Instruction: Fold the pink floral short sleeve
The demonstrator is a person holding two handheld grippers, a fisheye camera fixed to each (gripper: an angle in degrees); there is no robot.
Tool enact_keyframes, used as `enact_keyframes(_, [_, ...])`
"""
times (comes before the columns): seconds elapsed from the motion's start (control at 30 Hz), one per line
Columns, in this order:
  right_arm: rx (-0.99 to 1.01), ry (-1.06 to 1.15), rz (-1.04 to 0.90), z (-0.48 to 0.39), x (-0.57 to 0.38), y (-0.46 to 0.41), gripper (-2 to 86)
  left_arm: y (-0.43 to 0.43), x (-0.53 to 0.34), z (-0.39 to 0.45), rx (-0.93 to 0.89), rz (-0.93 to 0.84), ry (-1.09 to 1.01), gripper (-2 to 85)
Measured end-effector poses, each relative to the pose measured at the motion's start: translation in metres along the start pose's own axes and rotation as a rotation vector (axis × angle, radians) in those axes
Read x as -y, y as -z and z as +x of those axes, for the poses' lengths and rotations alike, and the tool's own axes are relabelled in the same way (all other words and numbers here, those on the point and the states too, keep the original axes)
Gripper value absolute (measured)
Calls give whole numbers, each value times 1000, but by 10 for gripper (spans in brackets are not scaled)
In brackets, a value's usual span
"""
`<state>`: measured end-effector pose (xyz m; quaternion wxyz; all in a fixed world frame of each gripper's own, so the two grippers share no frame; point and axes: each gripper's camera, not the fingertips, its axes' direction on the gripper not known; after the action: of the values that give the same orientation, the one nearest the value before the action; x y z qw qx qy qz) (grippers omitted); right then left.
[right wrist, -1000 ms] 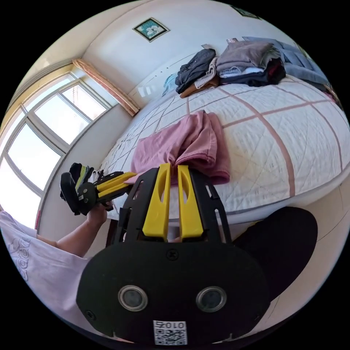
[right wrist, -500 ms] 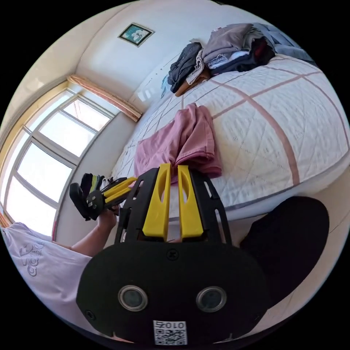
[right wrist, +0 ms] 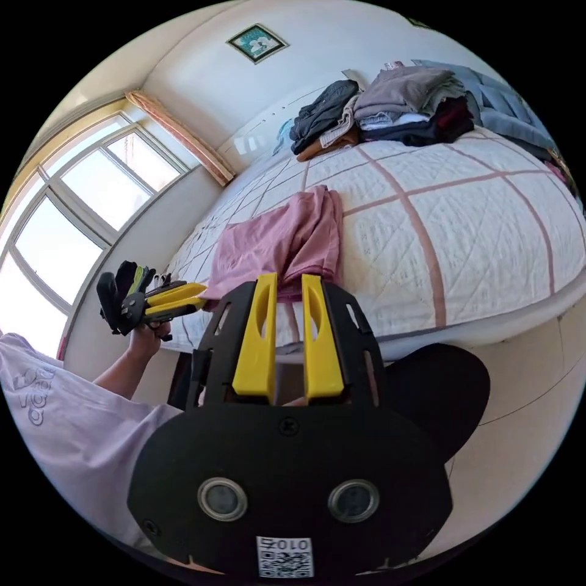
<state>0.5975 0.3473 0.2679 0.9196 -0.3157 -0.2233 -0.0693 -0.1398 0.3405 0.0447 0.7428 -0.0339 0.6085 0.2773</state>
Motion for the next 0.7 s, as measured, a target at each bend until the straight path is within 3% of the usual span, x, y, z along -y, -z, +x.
enact_keyframes(0.13, [-152,42,151,-2,37,35,82,18,1,-46,-28,62,108,84])
enact_keyframes(0.37, [-36,177,-98,-21,170,-67,71,-27,54,-123,-124,20,158,99])
enact_keyframes(0.57, [-70,194,-302,-32,191,-144,40,-39,68,-120,-68,3,123,101])
enact_keyframes(0.7, [-80,156,-191,-41,188,-123,20,-53,63,-133,-104,-53,170,101])
